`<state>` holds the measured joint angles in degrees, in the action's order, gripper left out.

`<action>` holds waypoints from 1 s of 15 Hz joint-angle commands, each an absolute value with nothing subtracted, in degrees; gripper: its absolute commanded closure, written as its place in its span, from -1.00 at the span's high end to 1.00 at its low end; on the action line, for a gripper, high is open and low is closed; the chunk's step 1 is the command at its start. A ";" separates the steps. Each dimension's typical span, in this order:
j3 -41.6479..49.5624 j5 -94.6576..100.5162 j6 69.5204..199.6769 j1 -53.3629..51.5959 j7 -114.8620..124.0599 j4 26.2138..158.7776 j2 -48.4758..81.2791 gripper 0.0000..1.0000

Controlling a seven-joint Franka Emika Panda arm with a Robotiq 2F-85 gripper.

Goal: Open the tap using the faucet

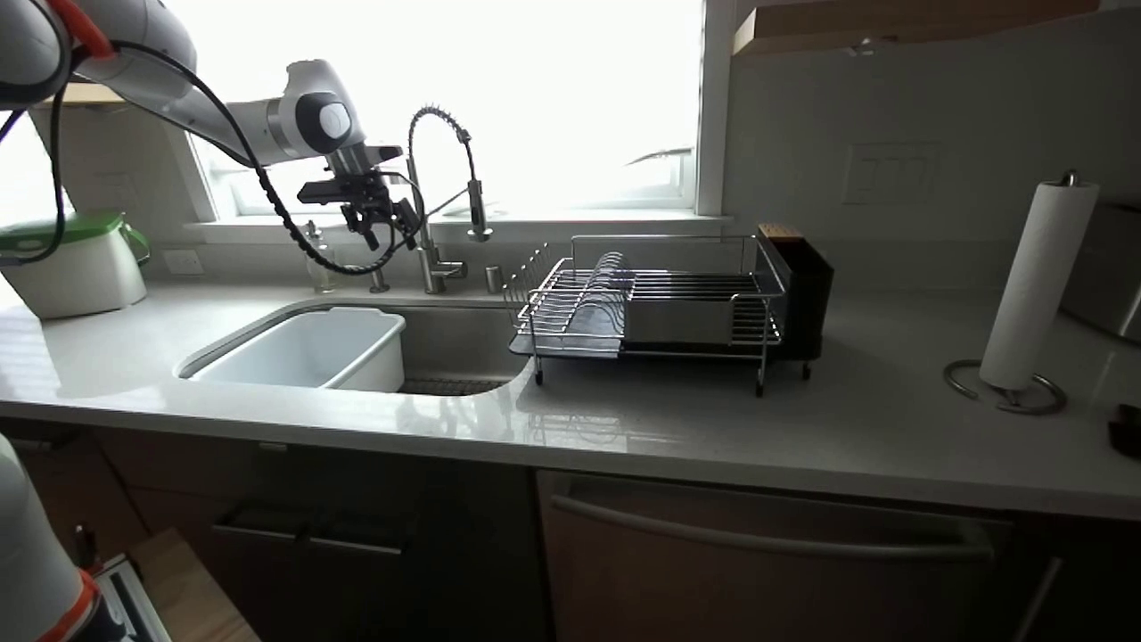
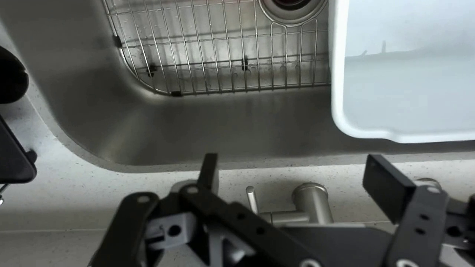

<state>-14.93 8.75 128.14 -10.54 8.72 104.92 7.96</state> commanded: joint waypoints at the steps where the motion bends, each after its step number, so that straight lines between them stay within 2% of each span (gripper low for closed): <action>1: -13.45 8.80 128.29 -12.07 8.56 104.65 8.45 1.00; 7: -13.32 9.03 128.38 -12.22 8.50 103.94 8.70 1.00; 15: -11.73 7.38 131.56 -12.39 6.51 94.80 20.65 1.00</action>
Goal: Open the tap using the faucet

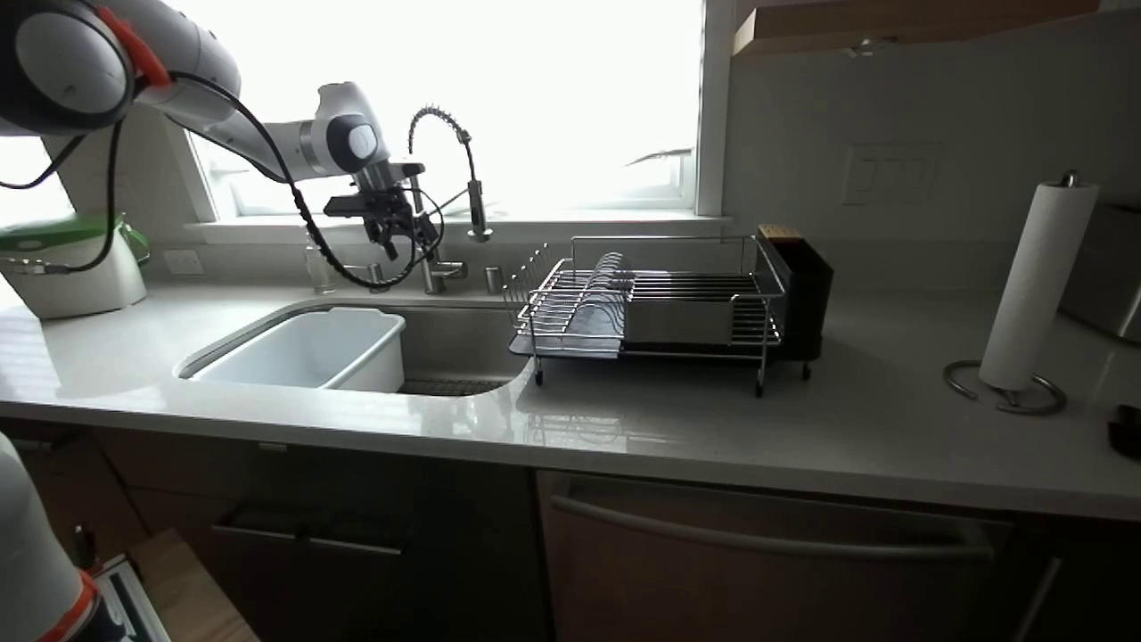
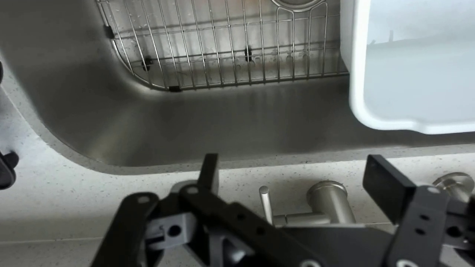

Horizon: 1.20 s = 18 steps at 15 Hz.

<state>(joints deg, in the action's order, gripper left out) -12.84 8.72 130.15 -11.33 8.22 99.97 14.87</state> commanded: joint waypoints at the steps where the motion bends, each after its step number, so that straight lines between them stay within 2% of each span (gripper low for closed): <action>1: -11.77 6.97 132.44 -12.43 5.65 93.56 22.30 1.00; 9: -10.96 6.91 138.54 -13.10 1.18 85.83 31.51 1.00; 18: -9.34 8.52 138.45 -13.44 -3.63 81.73 34.94 1.00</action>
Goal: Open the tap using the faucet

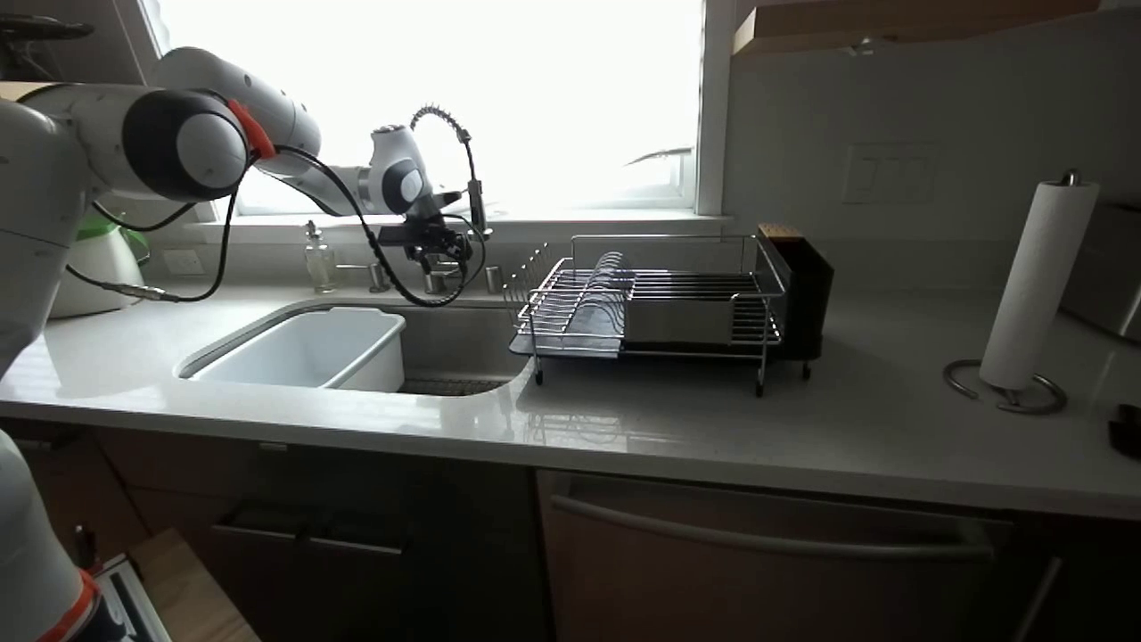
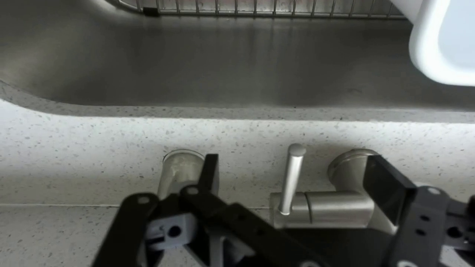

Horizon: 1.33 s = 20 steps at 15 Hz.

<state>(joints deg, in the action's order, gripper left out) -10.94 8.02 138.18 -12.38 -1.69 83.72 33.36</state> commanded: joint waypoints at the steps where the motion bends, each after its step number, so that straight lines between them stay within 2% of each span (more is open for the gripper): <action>1: -9.17 8.56 138.44 -13.40 -4.02 81.44 35.20 1.00; 16: -7.75 8.68 138.69 -15.68 -1.59 80.82 35.65 1.00; 17: -7.73 8.70 138.38 -15.82 -1.69 80.49 35.78 0.97; 19: -7.67 8.68 138.08 -15.98 -1.94 80.16 36.05 0.47; 20: -7.68 8.52 137.93 -16.01 -1.88 80.06 36.15 0.39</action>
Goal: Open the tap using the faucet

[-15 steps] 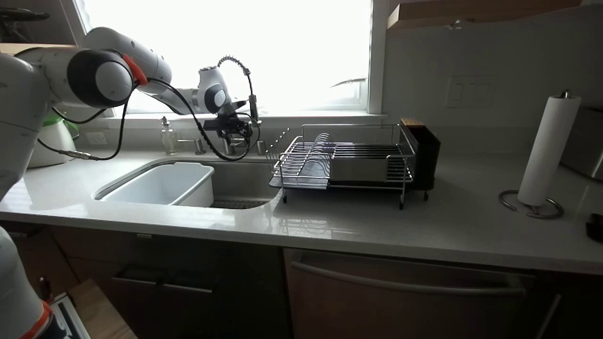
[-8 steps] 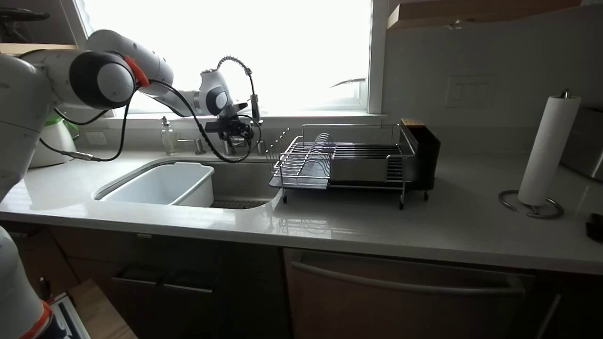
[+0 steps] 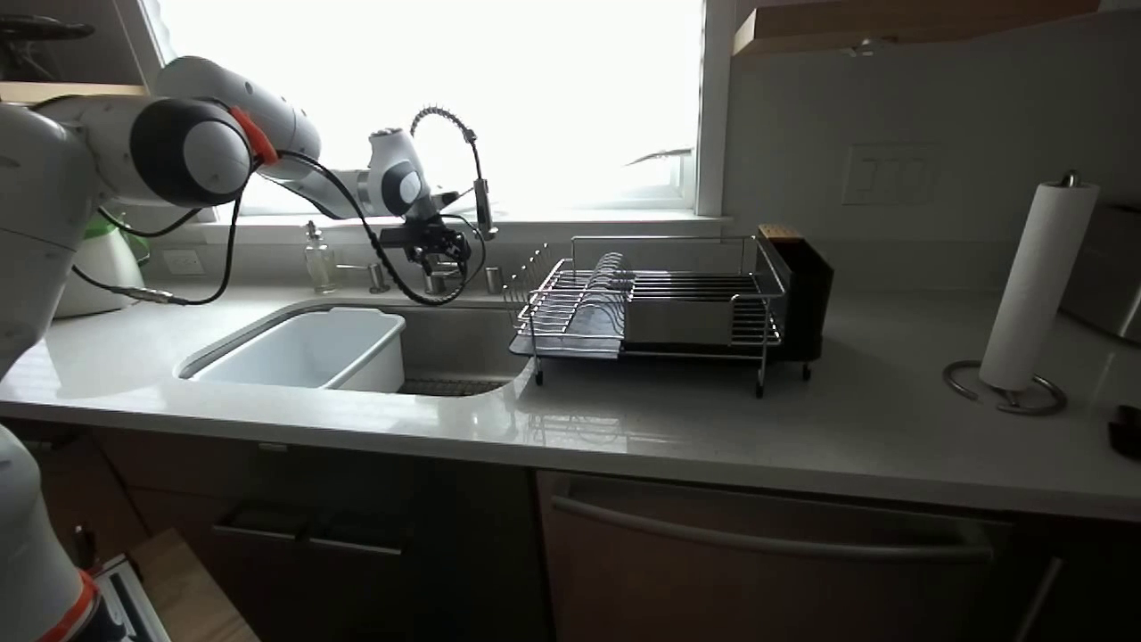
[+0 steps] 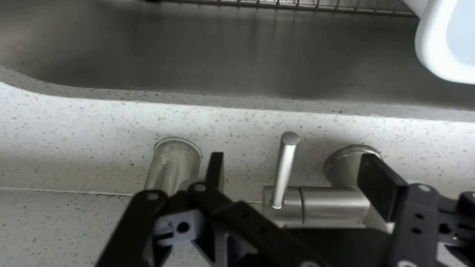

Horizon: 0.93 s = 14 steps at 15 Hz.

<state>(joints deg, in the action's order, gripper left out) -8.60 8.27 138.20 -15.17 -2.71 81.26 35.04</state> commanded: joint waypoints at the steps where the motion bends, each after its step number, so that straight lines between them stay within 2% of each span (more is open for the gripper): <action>1: -7.56 8.63 137.98 -16.10 -1.85 79.97 36.27 0.24; 2: -7.47 8.65 137.87 -16.13 -1.82 79.86 36.40 0.03; 4: -7.32 8.72 137.82 -16.11 -1.83 79.71 36.62 -0.15; 7: -7.09 8.79 137.74 -15.98 -1.99 79.75 36.47 -0.26; 8: -6.93 8.86 137.67 -15.95 -1.99 79.74 36.37 -0.13; 9: -6.84 8.88 137.87 -15.92 -1.99 79.75 36.32 -0.23; 10: -6.67 9.01 137.85 -15.92 -1.99 79.75 36.23 -0.22; 14: -6.41 9.18 137.79 -16.02 -2.06 79.59 36.20 -0.59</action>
